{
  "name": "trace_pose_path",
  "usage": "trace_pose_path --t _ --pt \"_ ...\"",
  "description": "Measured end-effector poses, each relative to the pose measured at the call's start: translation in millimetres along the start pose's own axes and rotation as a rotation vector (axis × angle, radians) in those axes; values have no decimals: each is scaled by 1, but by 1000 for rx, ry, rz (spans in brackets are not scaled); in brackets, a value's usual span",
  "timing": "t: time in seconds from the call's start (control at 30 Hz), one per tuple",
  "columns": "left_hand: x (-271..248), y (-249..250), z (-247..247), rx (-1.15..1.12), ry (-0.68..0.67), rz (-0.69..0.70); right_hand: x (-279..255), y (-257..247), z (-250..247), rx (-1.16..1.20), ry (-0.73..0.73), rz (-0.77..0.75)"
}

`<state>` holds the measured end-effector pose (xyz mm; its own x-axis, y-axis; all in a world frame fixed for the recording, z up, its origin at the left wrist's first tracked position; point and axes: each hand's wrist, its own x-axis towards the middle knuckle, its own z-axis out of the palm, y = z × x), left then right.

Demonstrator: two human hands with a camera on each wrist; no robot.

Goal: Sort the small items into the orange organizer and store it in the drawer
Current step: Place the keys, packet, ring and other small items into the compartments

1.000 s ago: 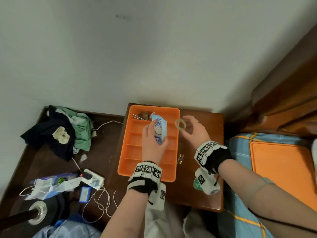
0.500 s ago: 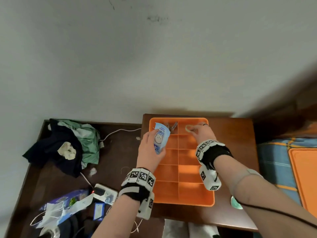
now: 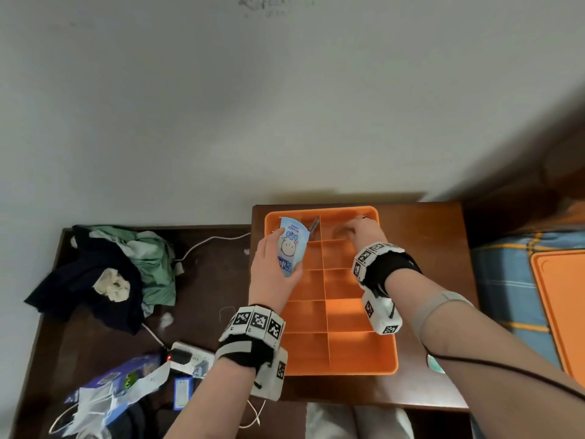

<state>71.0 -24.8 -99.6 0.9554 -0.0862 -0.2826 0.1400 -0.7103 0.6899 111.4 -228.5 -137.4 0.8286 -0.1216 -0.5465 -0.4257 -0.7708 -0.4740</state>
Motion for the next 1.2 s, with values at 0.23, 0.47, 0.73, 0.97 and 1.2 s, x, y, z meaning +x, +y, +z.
trace_pose_path --t 0.23,0.47,0.73,0.97,1.2 --pt "8 8 -3 226 -122 90 -30 -8 5 391 160 -97" --pt "26 25 -13 628 -336 372 -31 -24 2 687 -69 -103" --pt "54 9 -31 576 -300 200 -28 -20 14 550 100 -171" --pt "58 -15 -31 606 -229 162 -39 -37 29 251 43 -261" --pt "64 -17 -30 726 -223 238 -35 -43 36 52 -39 -216"
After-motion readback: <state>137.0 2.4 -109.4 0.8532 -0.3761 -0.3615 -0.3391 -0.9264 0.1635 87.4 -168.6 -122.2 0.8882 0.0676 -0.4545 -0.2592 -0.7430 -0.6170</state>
